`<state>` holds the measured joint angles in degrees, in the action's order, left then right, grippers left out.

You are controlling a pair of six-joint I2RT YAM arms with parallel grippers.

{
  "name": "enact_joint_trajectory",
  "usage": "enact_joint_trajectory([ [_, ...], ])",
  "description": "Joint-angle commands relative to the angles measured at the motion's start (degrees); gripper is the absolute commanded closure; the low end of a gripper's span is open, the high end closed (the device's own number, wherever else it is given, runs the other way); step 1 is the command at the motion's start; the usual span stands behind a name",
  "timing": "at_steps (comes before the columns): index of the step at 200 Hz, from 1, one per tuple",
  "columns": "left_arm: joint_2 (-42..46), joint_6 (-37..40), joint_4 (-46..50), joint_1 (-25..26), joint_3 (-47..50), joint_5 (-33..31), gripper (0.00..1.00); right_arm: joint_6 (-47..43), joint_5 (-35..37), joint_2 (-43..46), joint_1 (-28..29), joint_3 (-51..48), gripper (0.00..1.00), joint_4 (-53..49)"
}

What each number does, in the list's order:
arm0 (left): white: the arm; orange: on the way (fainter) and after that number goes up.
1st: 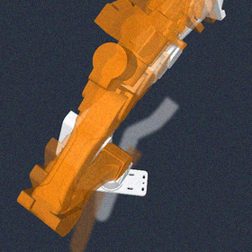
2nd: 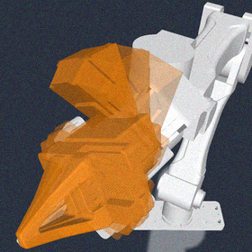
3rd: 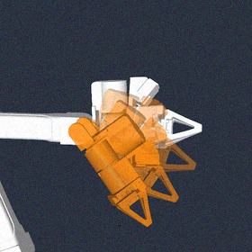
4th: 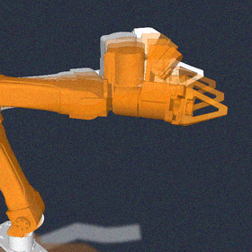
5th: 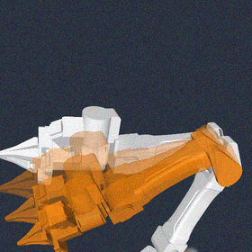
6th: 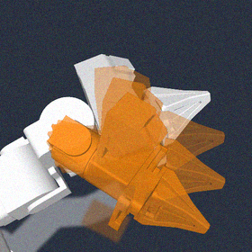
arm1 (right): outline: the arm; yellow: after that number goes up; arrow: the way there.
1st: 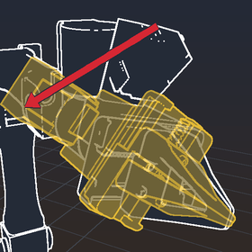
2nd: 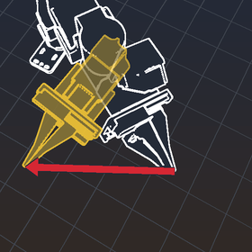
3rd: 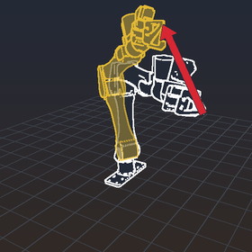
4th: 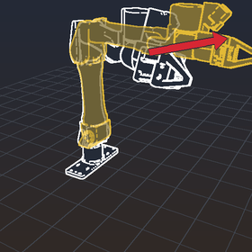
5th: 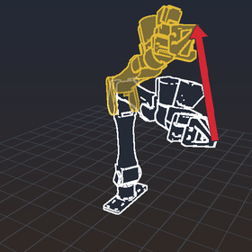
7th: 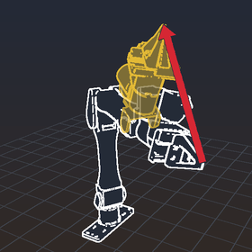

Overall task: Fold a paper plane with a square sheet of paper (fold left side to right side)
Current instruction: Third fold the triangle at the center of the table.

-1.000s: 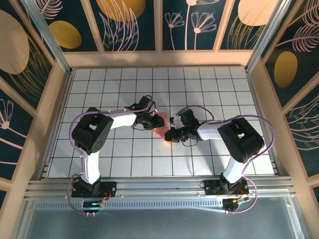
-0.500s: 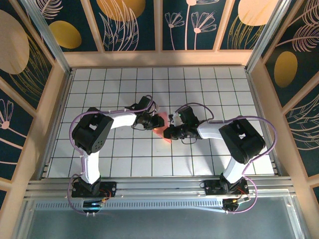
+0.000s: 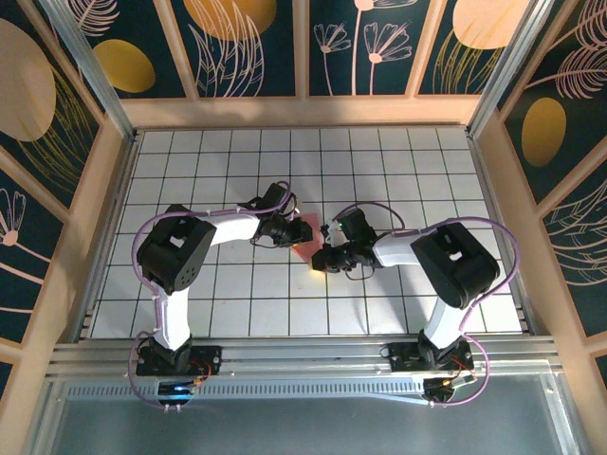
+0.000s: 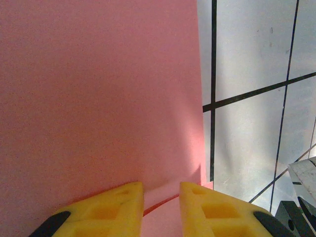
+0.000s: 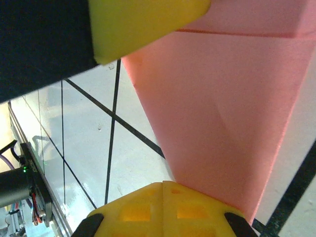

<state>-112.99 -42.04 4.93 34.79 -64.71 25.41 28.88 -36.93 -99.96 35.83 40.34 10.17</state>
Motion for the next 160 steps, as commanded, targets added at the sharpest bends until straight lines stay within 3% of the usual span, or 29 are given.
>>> enact_joint_trajectory([
  [1,-1.27,0.90,0.83,-0.13,0.90,-1.24,0.74,-0.22,0.28,-0.63,0.71,-1.48,0.97,0.49],
  [88,-0.73,1.15,1.18,-0.21,0.31,-1.24,0.73,-0.24,1.93,-1.30,0.65,-2.11,0.97,-1.52],
  [160,8.89,3.59,2.56,-2.68,-1.20,-6.68,0.56,-0.67,6.62,-2.48,0.11,-0.35,1.00,-9.91],
])
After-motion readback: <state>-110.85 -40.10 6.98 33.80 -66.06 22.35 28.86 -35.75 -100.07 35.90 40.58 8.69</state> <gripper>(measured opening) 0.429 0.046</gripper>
